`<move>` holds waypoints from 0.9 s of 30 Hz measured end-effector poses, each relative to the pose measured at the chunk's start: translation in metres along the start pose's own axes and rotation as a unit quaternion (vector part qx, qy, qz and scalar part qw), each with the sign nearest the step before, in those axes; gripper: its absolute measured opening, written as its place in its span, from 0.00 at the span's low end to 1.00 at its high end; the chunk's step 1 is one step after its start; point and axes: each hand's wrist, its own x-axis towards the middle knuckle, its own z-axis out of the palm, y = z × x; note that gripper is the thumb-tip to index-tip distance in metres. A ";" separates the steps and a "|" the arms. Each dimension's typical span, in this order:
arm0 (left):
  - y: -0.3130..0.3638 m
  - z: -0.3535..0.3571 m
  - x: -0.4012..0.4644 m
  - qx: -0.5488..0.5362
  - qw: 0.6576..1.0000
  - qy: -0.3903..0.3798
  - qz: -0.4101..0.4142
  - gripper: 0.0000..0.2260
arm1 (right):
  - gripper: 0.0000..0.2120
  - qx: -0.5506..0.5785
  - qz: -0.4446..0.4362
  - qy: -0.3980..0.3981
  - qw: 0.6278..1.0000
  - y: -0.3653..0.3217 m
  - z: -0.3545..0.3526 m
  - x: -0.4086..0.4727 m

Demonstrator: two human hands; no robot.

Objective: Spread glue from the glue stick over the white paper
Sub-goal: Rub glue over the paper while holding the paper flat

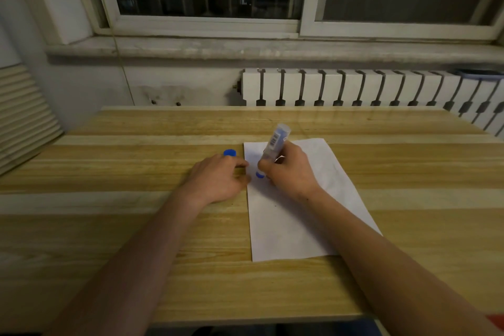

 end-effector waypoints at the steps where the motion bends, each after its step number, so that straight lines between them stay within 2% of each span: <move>1: 0.000 0.000 0.000 -0.001 1.000 -0.004 0.000 0.22 | 0.11 0.002 -0.004 -0.006 1.000 0.000 0.001 -0.001; 5: 0.002 -0.003 -0.001 -0.004 1.000 -0.014 -0.005 0.19 | 0.15 0.014 -0.015 -0.021 1.000 0.000 0.005 -0.003; 11: 0.004 -0.006 -0.001 -0.007 1.000 -0.026 -0.006 0.18 | 0.11 0.006 -0.026 -0.031 0.999 0.000 0.009 -0.005; 17: 0.006 -0.006 -0.001 0.000 1.000 -0.021 -0.007 0.17 | 0.11 -0.006 -0.030 -0.034 0.999 0.000 0.008 -0.006; 23: 0.006 -0.004 0.000 0.006 1.000 -0.022 -0.012 0.20 | 0.13 -0.018 -0.022 -0.027 0.999 0.001 0.004 -0.006; 27: 0.004 -0.003 0.000 0.001 1.000 -0.016 -0.009 0.21 | 0.09 -0.019 -0.017 -0.023 0.999 0.003 0.001 -0.004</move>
